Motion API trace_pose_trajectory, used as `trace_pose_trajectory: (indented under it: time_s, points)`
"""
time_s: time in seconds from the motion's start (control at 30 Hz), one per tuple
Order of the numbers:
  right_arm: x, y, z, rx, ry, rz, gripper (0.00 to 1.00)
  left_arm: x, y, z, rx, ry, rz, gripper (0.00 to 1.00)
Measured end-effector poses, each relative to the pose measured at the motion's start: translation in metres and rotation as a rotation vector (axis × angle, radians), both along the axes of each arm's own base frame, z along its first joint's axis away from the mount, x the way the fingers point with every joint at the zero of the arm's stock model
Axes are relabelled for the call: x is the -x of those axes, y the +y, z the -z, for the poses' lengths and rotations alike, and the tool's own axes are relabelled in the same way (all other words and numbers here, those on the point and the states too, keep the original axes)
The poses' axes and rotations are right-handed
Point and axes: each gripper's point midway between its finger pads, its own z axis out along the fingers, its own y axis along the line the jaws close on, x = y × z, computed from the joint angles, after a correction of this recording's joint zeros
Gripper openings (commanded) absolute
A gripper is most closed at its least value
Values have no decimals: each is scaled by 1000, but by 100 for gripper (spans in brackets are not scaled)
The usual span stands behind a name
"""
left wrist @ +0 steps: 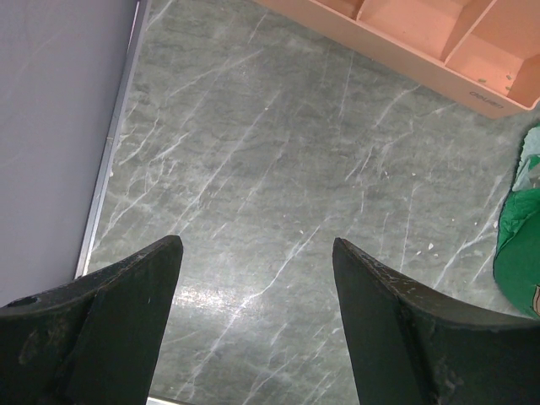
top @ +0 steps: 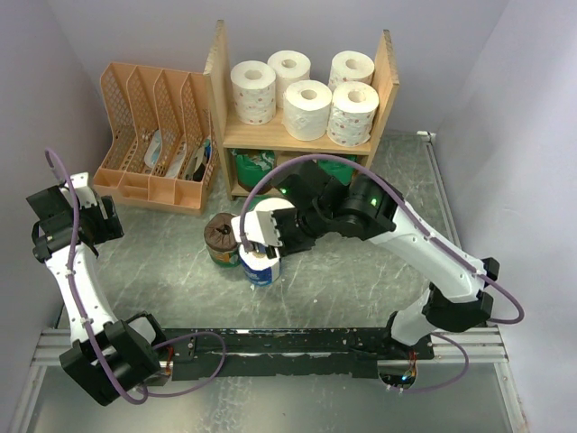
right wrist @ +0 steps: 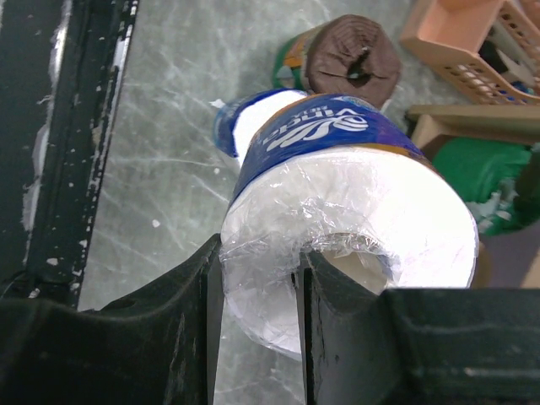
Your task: Place and organize the paper towels onto the shelf
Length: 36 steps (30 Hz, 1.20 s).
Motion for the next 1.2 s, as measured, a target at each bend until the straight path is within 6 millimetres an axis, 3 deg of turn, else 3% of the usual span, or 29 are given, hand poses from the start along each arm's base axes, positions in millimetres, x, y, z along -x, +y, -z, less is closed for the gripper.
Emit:
trace_pose_trajectory:
  time_s: [0.17,0.3,0.47,0.7,0.87,1.1,1.2]
  points:
    - [-26,18,-17,-2,-45,77,0,0,0,-1,-3,-5,0,84]
    - [-62,49,-11,2,-81,164,0,0,-1,-2,-4,-8,1,84]
    - [-97,63,-16,-18,-156,263,0,0,-2,-6,-7,-21,7,84]
    - [-130,60,-51,-124,-253,387,0,0,-5,-9,-3,-36,20,84]
    - [-148,53,-58,-156,-262,451,0,-1,-6,-9,-2,-40,28,84]
    - [-202,28,-65,-214,-269,589,0,0,-7,-13,-10,-51,32,84]
    - [-215,27,-63,-224,-273,617,0,0,-8,-14,-12,-57,34,84]
